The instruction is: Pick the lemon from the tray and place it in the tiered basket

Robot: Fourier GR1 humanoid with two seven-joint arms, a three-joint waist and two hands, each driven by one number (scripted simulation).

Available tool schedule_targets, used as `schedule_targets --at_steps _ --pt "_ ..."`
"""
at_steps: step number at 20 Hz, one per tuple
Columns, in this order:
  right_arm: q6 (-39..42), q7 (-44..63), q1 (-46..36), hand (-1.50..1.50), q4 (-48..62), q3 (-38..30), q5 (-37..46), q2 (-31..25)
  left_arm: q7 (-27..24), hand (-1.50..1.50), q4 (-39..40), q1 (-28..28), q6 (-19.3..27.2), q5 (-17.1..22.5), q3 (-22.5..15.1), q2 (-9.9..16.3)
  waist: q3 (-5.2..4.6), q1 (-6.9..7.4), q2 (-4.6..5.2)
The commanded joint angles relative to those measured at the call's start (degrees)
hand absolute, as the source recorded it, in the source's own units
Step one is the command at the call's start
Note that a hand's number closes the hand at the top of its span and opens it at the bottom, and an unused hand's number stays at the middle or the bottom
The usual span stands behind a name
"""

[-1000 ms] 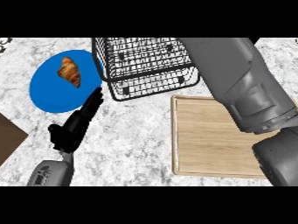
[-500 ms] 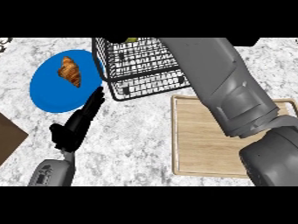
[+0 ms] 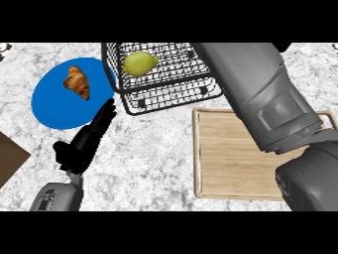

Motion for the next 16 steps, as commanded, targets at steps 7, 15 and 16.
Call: schedule_targets --at_steps 7,15,16 --pt "-23.0 -3.6 2.8 -1.50 -4.9 0.5 3.6 -7.3 0.6 0.00 0.2 -0.6 0.4 -0.7 -0.6 -0.5 0.01 -0.55 0.05" --pt "-15.4 -13.2 10.7 -1.50 -6.8 -7.6 -3.5 -22.4 -0.7 0.00 -1.5 3.0 -1.1 0.2 -0.1 0.7 0.14 -0.29 0.05" --pt "-14.0 -14.3 12.2 -1.50 -6.4 -8.3 -4.1 -24.3 0.4 0.00 -1.5 1.9 -1.1 1.3 0.7 0.5 0.15 -0.35 0.16"
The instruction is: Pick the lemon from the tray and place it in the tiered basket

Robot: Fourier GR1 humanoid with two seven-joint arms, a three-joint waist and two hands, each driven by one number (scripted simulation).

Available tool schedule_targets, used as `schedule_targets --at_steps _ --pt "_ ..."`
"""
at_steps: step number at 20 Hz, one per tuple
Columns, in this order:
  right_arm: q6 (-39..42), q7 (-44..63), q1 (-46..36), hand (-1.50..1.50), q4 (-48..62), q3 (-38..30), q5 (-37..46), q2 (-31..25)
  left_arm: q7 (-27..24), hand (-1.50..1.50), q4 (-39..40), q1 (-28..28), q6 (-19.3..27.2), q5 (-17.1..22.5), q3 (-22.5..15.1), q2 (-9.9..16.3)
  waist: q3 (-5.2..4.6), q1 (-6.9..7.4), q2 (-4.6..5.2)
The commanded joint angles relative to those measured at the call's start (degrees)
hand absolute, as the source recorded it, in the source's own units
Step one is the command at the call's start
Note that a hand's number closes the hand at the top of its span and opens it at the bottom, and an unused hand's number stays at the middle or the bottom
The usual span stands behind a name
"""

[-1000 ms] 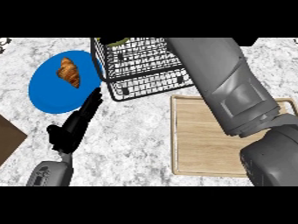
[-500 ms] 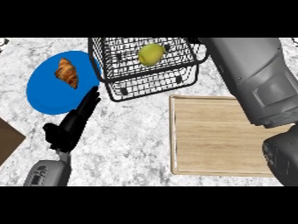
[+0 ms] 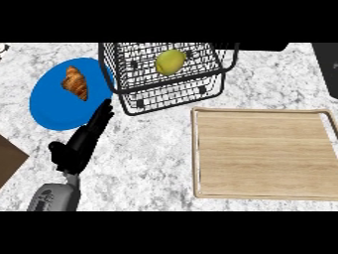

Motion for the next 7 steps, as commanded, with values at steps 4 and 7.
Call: schedule_targets --at_steps 4,7 --pt "10.7 -7.7 8.2 -1.50 1.6 -4.2 -3.5 -12.8 -0.3 0.00 0.7 -0.6 -0.7 0.1 -0.3 -0.2 0.07 0.29 0.47" --pt "19.3 -9.1 10.7 -1.50 2.0 -4.7 -4.4 -18.6 0.8 0.00 0.3 -0.8 0.7 -0.4 -0.4 -1.0 0.11 -0.21 0.13"
